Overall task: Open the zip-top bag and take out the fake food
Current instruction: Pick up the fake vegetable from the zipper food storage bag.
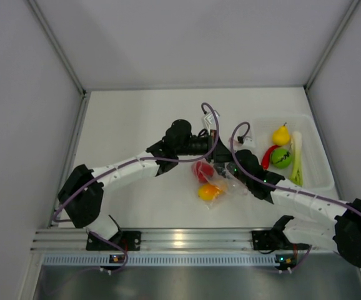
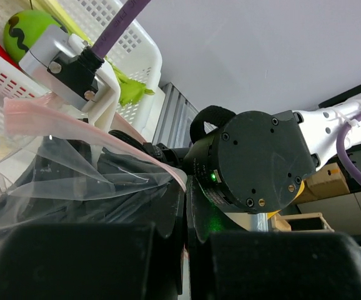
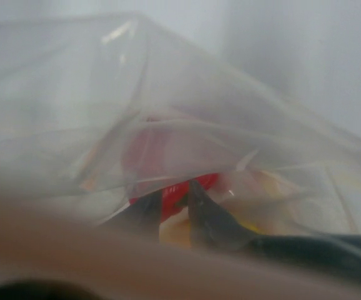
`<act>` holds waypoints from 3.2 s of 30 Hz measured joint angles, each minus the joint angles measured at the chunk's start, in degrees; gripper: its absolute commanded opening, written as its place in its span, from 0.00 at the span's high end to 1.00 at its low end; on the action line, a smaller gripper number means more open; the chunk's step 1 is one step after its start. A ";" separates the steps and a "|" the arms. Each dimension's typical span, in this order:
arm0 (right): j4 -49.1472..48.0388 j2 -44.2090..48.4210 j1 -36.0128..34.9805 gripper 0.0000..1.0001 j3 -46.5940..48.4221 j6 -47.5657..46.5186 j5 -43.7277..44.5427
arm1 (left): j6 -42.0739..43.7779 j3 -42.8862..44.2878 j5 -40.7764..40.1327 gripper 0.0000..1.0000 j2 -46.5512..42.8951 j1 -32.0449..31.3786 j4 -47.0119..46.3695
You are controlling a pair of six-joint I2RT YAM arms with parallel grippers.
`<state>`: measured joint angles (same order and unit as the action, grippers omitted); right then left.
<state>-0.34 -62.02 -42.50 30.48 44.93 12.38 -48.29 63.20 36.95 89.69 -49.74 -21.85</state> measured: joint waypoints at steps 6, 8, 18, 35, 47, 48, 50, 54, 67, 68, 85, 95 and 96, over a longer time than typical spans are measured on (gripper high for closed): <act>1.40 -1.51 0.00 0.89 1.75 5.60 0.68 | 1.01 -0.04 -0.72 1.00 0.09 0.04 0.11; 2.75 -2.60 -0.02 0.93 3.56 7.17 1.20 | 1.51 -0.07 -2.16 1.00 0.09 -0.13 0.13; 6.67 -0.94 -2.45 1.00 4.92 13.14 3.82 | 3.02 -3.65 -12.76 1.00 -4.55 -3.72 -0.33; 18.73 2.64 -3.43 1.00 6.86 2.95 4.50 | -0.15 -3.98 -14.53 1.00 -3.50 -5.20 -6.38; 35.04 5.16 1.73 1.00 20.13 -9.33 12.22 | 1.81 -14.23 -21.57 1.00 -24.13 -4.15 3.65; 35.69 3.96 1.31 1.00 21.64 -10.40 12.07 | 2.19 -16.00 -23.04 1.00 -26.10 -3.98 5.14; 37.11 1.11 0.76 1.00 23.41 -11.98 11.41 | 2.56 -18.86 -25.14 1.00 -29.00 -3.39 6.21; 39.12 -4.96 -1.27 1.00 25.16 -12.37 11.02 | 3.06 -22.77 -28.24 1.00 -32.35 -2.78 7.87; 42.12 -8.94 -6.62 0.95 28.59 -9.88 12.61 | 2.86 -25.18 -32.11 1.00 -34.53 -1.99 10.69; 43.06 -10.40 -7.34 0.91 30.38 -9.66 13.07 | 2.89 -25.20 -32.37 1.00 -34.62 -1.79 11.21; 42.80 -28.17 -9.46 0.67 38.07 -9.94 17.40 | 2.34 -26.27 -29.92 1.00 -35.04 -1.33 12.39; 36.83 -28.65 -7.08 0.50 34.29 -12.41 16.28 | 1.92 -26.27 -27.82 1.00 -34.29 -1.29 12.37; 35.98 -28.65 -6.82 0.49 33.57 -12.68 15.65 | 1.92 -26.27 -27.63 1.00 -34.12 -1.29 12.35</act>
<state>35.64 -90.67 -49.32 64.05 32.25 28.03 -46.37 36.93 9.32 55.57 -51.03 -9.50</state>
